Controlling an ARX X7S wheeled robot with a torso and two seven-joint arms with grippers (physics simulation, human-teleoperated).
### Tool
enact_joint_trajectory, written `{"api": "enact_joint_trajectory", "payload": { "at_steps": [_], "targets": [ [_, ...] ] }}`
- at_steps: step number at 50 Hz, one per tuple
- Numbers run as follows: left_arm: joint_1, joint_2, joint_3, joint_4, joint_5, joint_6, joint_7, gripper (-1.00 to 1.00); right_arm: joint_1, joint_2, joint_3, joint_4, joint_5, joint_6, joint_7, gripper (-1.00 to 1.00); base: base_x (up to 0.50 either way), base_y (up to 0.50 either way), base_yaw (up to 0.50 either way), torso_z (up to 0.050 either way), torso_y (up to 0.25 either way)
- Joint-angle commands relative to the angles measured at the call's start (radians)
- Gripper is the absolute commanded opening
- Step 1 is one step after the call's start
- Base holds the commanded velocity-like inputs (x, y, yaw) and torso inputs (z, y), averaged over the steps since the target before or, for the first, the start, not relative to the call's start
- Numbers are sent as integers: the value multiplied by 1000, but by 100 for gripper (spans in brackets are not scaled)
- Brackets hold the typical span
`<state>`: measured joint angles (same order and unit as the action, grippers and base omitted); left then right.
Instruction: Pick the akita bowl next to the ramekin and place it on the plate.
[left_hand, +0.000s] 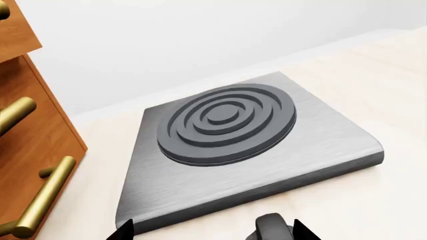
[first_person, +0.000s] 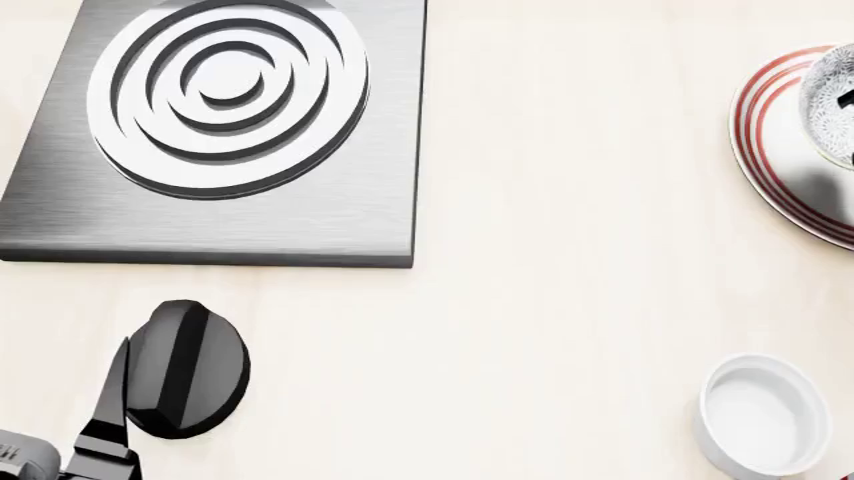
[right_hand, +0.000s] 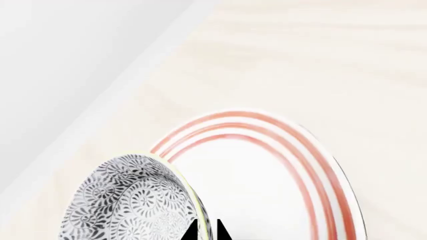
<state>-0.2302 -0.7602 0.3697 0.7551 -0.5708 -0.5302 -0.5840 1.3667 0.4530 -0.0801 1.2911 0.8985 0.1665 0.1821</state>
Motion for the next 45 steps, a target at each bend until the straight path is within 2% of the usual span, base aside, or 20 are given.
{"api": "enact_joint_trajectory", "payload": {
  "at_steps": [1, 30, 45],
  "targets": [
    [0, 21, -21, 0, 16, -3, 29, 100, 17, -36, 91, 17, -110, -4, -54, -100, 0, 0, 0, 0, 0],
    [-2, 15, -17, -1, 19, -6, 25, 100, 39, -71, 531, 17, -582, 29, -101, -100, 0, 0, 0, 0, 0],
    [-7, 14, -11, 0, 20, -8, 24, 100, 31, -88, 688, 17, -747, 31, -125, -100, 0, 0, 0, 0, 1]
  ]
}}
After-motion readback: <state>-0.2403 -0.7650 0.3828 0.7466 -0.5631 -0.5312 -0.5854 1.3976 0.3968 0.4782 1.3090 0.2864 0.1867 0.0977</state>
